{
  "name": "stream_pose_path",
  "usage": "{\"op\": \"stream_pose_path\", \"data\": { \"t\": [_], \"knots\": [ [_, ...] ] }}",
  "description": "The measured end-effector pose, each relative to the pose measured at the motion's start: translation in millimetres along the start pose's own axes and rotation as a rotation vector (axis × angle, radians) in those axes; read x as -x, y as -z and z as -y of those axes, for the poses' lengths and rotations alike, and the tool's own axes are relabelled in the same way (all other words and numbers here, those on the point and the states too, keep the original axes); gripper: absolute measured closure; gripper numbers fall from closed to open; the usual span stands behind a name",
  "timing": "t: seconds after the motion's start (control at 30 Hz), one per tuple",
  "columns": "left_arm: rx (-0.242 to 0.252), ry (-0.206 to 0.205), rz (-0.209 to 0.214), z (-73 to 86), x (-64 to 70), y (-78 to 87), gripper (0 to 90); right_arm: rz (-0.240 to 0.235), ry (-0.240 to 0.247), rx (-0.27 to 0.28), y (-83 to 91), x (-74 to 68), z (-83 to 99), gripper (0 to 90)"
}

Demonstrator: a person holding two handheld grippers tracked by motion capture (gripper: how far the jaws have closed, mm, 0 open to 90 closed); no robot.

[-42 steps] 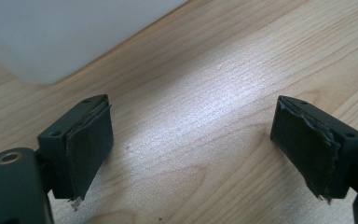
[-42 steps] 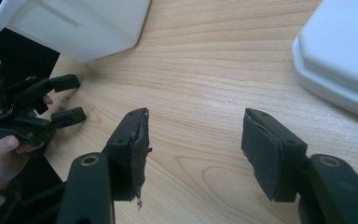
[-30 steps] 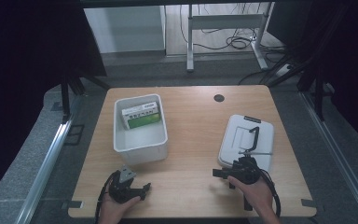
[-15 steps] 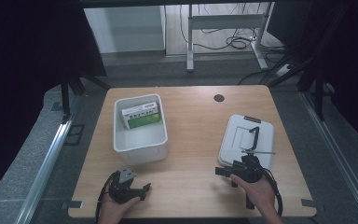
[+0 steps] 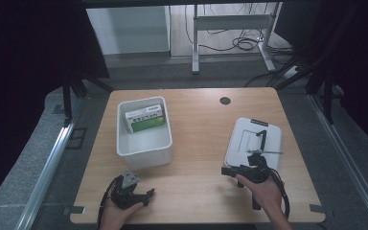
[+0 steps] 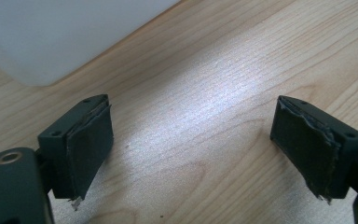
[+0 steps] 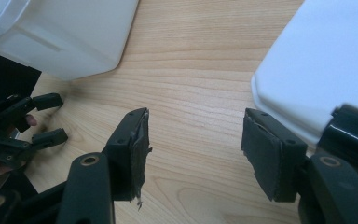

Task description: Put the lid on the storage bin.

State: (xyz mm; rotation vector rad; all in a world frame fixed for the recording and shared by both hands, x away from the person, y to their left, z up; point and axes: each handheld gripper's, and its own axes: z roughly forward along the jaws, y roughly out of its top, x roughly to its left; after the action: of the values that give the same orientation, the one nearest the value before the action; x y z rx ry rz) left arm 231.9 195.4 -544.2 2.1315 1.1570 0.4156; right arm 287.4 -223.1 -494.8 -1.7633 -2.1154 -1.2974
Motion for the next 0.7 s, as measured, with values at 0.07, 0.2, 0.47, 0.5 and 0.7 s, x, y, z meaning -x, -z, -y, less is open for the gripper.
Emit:
{"op": "stream_pose_path", "data": {
  "t": [0.07, 0.2, 0.47, 0.5, 0.7],
  "knots": [
    [0.000, 0.000, 0.000, 0.0, 0.0, 0.0, 12.9, -0.003, -0.004, 0.001, 0.8, 0.4, -0.9, 41.3],
    [0.000, 0.000, 0.000, 0.0, 0.0, 0.0, 12.9, -0.007, -0.005, 0.016, 6.2, 0.6, -4.3, 41.3],
    [0.000, -0.001, -0.001, 0.2, 0.0, 0.2, 13.0, 0.007, 0.010, 0.019, 11.7, 0.7, -13.2, 41.3],
    [0.000, -0.001, 0.000, 0.2, 0.0, 0.2, 13.0, 0.007, 0.009, 0.024, 13.3, 0.9, -15.1, 41.3],
    [-0.001, -0.001, 0.000, 0.5, 0.1, 0.6, 13.0, 0.006, 0.003, 0.052, 21.8, 3.0, -24.3, 41.3]
  ]
}}
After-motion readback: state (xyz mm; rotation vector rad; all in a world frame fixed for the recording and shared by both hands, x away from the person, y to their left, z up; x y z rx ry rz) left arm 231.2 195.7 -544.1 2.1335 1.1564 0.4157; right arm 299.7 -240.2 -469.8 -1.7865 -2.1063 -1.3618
